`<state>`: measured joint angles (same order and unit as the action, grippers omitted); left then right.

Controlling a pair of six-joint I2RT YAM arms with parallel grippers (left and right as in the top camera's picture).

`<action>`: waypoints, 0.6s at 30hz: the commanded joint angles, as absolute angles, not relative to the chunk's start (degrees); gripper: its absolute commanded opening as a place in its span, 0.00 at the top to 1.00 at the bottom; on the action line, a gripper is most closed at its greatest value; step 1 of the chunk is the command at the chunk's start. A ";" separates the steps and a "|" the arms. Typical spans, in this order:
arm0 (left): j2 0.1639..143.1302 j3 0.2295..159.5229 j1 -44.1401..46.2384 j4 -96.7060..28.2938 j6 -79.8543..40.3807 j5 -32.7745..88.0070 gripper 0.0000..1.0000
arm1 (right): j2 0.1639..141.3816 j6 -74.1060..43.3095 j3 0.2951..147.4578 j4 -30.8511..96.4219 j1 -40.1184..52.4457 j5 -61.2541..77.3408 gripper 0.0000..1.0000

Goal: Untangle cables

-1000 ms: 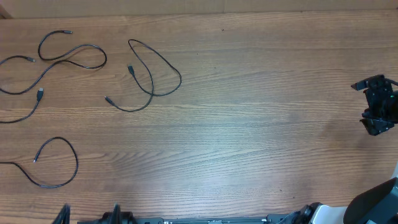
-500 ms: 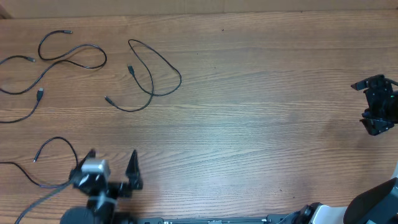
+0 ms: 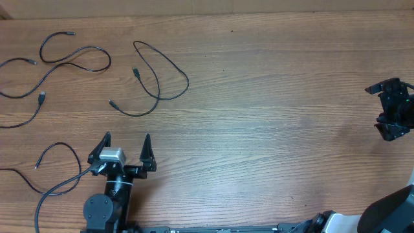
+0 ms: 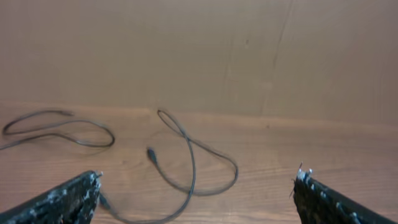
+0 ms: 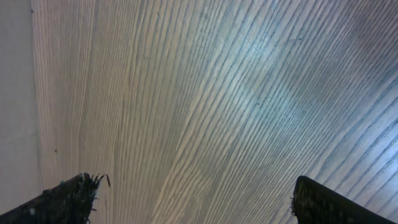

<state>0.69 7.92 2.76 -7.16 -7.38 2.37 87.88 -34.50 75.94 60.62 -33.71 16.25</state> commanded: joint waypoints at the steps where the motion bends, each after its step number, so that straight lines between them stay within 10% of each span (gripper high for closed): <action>1: 0.16 3.07 3.05 -2.09 -7.94 4.12 0.01 | 87.11 -34.52 76.88 60.34 -33.78 16.16 0.00; 18: 0.14 0.25 3.03 -4.21 -4.69 4.03 0.01 | 87.11 -34.50 76.88 60.34 -33.78 16.16 0.00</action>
<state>0.69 0.56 2.76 -4.14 -6.61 3.68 87.88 -34.52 75.92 60.64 -33.71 16.27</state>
